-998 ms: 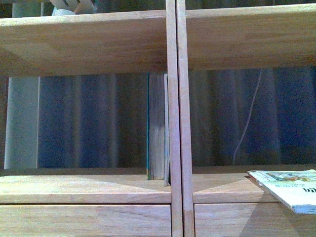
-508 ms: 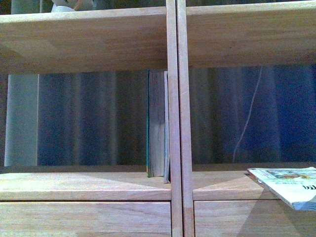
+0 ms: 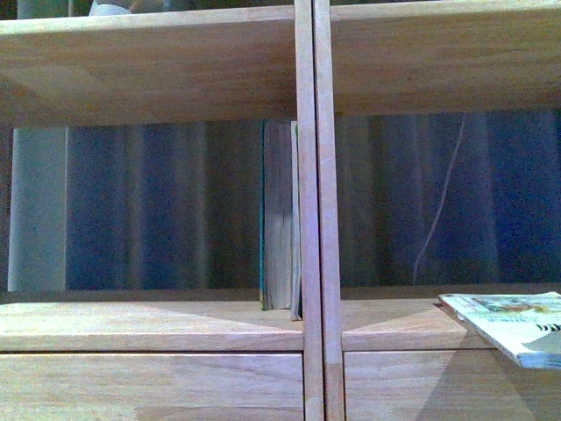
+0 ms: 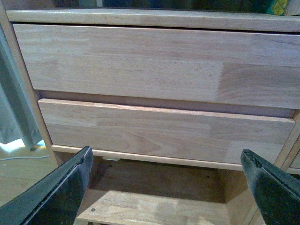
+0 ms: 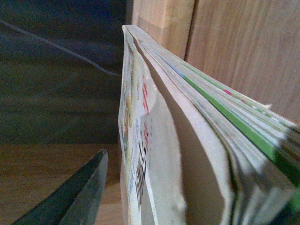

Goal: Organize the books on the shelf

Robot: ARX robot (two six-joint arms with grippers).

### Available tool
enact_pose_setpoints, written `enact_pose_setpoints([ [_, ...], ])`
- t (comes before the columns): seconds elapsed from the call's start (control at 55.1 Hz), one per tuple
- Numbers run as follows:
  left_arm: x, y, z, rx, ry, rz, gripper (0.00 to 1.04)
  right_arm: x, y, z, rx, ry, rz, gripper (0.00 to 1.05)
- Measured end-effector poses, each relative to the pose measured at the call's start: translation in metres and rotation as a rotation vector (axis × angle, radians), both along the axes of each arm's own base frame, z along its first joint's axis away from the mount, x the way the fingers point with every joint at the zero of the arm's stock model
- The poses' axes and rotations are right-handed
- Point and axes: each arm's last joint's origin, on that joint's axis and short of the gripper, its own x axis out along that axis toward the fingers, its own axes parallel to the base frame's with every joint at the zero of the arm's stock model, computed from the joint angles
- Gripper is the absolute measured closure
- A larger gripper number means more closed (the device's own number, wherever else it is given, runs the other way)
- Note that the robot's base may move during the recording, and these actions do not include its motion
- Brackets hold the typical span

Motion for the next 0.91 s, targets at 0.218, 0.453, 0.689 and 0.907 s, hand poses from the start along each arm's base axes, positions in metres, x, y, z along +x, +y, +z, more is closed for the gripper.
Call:
enact_pose_setpoints([
  [0.218, 0.000, 0.000, 0.000, 0.000, 0.000, 0.000, 0.07, -0.004, -0.003, -0.002, -0.132, -0.051, 0.006, 0.63],
  [0.453, 0.000, 0.000, 0.000, 0.000, 0.000, 0.000, 0.07, -0.021, -0.019, -0.010, -0.357, -0.067, 0.052, 0.97],
  [0.689, 0.003, 0.002, 0.002, 0.003, 0.117, -0.240, 0.07, -0.040, -0.038, 0.001, -0.371, -0.133, 0.064, 0.97],
  [0.907, 0.037, 0.029, 0.046, -0.091, 0.086, -0.563, 0.07, -0.060, -0.048, 0.029, -0.345, -0.246, 0.083, 0.97],
])
